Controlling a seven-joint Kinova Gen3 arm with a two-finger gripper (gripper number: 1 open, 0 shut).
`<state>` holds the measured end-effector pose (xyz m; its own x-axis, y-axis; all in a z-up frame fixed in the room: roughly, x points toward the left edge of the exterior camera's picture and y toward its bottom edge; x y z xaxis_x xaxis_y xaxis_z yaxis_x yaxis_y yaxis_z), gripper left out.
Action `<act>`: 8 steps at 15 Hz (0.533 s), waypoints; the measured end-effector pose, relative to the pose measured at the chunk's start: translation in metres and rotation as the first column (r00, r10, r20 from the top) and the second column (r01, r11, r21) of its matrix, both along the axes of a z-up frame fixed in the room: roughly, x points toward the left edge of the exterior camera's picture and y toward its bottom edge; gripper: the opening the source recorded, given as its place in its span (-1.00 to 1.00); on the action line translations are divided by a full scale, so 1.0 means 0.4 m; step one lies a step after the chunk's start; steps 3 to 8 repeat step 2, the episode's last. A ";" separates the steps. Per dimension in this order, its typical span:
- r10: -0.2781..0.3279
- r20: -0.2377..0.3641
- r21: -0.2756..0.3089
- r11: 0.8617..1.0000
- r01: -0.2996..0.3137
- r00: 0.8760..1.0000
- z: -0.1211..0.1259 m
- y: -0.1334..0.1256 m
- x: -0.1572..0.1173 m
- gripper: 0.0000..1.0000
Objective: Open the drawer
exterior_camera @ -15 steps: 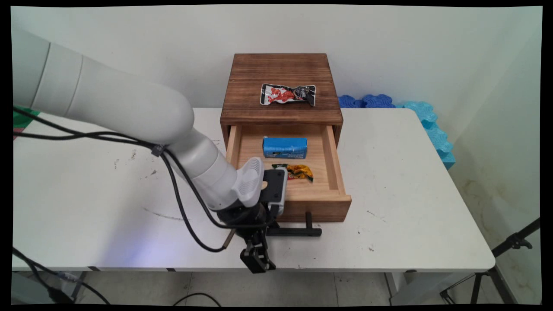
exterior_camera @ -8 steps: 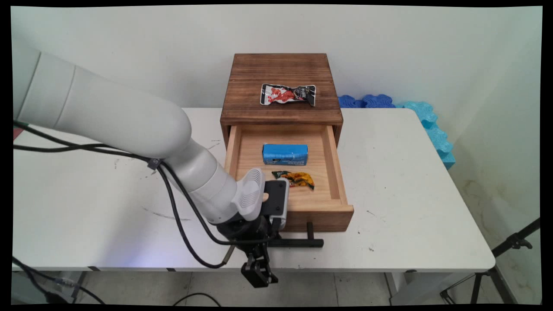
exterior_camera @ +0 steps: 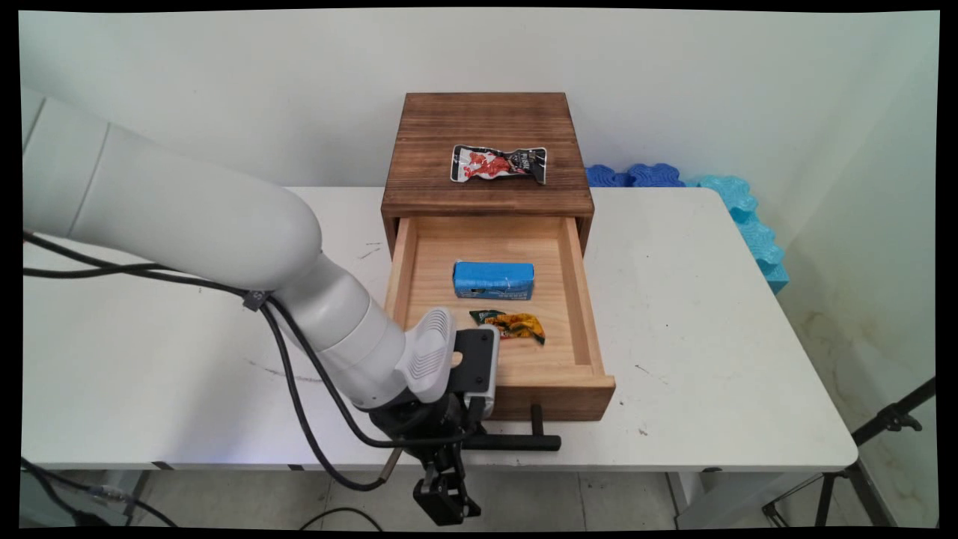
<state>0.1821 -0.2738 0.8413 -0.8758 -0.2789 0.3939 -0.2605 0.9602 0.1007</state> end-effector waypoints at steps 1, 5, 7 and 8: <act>0.001 -0.003 0.003 1.000 -0.001 1.000 0.001 0.004 -0.001 1.00; 0.002 -0.005 0.004 1.000 -0.002 1.000 0.001 0.006 0.000 1.00; 0.002 -0.005 0.004 1.000 -0.002 1.000 0.001 0.006 0.000 1.00; 0.002 -0.005 0.004 1.000 -0.002 1.000 0.001 0.006 0.000 1.00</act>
